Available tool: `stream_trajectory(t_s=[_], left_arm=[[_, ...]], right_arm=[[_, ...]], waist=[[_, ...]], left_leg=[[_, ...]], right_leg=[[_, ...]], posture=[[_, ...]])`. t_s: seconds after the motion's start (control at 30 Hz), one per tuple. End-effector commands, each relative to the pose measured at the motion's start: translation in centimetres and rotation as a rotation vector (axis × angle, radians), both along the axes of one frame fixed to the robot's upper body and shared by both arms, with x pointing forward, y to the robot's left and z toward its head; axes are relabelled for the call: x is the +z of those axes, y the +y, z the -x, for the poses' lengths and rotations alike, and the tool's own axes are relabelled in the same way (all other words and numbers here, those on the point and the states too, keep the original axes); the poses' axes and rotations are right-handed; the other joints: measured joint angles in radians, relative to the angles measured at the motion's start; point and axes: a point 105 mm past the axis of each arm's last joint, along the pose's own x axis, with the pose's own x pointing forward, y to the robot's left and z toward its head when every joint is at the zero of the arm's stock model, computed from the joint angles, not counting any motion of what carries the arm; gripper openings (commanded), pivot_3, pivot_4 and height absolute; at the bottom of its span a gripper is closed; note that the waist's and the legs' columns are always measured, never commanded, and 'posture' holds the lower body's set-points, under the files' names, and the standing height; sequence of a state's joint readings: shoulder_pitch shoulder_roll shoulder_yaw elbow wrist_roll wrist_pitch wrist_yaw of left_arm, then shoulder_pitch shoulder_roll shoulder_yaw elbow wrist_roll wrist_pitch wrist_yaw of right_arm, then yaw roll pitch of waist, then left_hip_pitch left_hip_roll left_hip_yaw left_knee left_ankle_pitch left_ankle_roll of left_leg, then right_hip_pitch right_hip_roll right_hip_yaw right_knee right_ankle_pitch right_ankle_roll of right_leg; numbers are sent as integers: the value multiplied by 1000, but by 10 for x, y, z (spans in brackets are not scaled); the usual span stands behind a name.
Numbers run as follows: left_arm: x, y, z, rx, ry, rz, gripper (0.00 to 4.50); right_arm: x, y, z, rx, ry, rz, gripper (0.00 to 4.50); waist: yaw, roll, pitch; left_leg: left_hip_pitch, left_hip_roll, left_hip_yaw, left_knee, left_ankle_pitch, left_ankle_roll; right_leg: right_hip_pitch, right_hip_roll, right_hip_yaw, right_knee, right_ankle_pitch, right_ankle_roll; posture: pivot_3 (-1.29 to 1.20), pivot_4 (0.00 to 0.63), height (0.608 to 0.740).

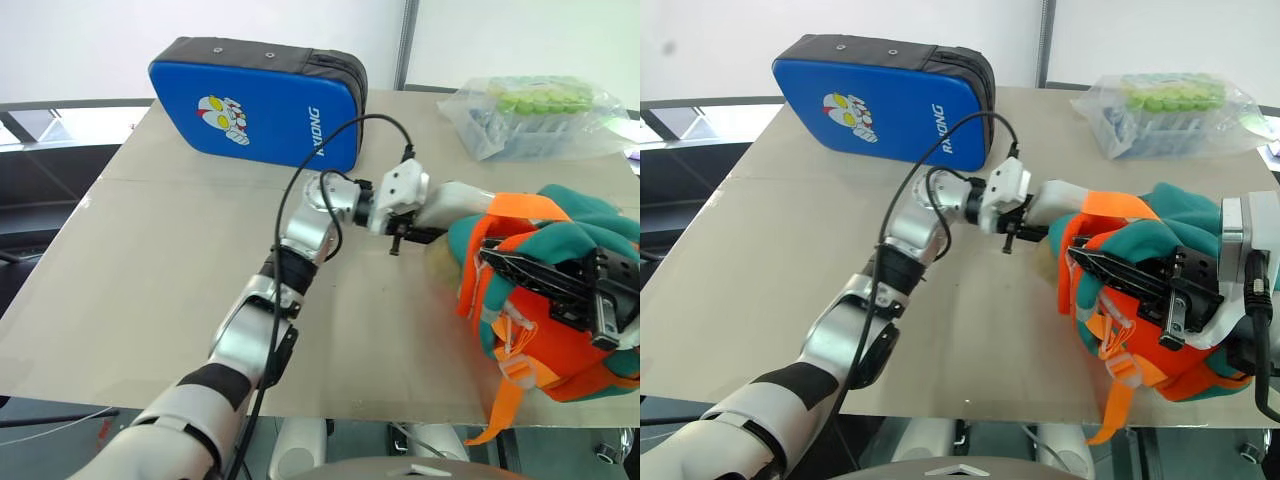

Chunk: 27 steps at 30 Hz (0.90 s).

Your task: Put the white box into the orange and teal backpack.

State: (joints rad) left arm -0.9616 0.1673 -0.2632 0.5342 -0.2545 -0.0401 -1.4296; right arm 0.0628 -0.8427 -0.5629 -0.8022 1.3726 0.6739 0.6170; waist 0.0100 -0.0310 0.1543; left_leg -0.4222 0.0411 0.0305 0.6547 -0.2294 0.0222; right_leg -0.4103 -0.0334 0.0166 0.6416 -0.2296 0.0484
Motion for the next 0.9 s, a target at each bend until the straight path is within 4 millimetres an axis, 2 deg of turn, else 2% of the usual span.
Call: stream_trajectory(t_s=[0.03,0.13,0.23,0.3,0.43,0.5,0.6,0.7,0.83,0.9], left_arm=[[19,18,33,-169,21,-9,1140],[47,42,38,-100,97,55,1140],[62,65,42,-1,106,56,1140],[65,77,43,73,110,33,1140],[57,88,47,207,145,-9,1140],[54,85,48,252,184,8,1140],[46,75,43,331,267,12,1140],[32,64,41,347,264,-29,1140],[16,35,30,341,305,-50,1140],[10,24,25,323,310,-67,1140]], right_arm=[[31,-6,-14,-12,-164,-38,52],[48,6,-22,66,-224,-77,52],[63,19,-32,127,-288,-113,52],[70,26,-37,155,-315,-128,52],[63,37,-45,173,-357,-59,52],[60,39,-48,153,-373,-21,52],[39,42,-51,94,-413,145,52],[18,37,-46,67,-371,225,52],[-19,17,-42,-27,-286,372,52],[-29,6,-38,-71,-250,407,52]], waist=[[-14,2,1],[-28,5,3],[-25,6,4],[-23,7,5],[-11,7,5],[-5,7,5],[7,7,5],[12,7,4],[16,7,4],[16,7,4]], left_leg=[[1,0,-1,0,0,0],[4,0,-1,0,0,0],[4,0,-2,-1,0,0],[3,0,-2,-2,0,0],[1,0,-2,-1,0,0],[-1,-1,-2,0,0,0],[-7,-1,-3,3,0,0],[-10,-1,-5,6,0,0],[-8,-3,-6,9,0,0],[-9,-3,-6,11,0,0]], right_leg=[[0,0,2,0,0,0],[0,0,3,2,0,0],[0,1,3,3,0,0],[-1,1,3,3,0,0],[-1,-1,2,1,-1,2],[-2,-2,2,1,-1,2],[-6,-2,0,1,-1,3],[-6,-2,-4,2,-1,2],[-1,-2,-6,2,-1,2],[-1,-1,-5,2,-1,2]], posture=[[0,150,740],[0,150,740],[0,150,740],[0,150,740],[0,150,740],[0,150,740],[0,150,740],[0,150,740],[0,150,740],[0,150,740]])
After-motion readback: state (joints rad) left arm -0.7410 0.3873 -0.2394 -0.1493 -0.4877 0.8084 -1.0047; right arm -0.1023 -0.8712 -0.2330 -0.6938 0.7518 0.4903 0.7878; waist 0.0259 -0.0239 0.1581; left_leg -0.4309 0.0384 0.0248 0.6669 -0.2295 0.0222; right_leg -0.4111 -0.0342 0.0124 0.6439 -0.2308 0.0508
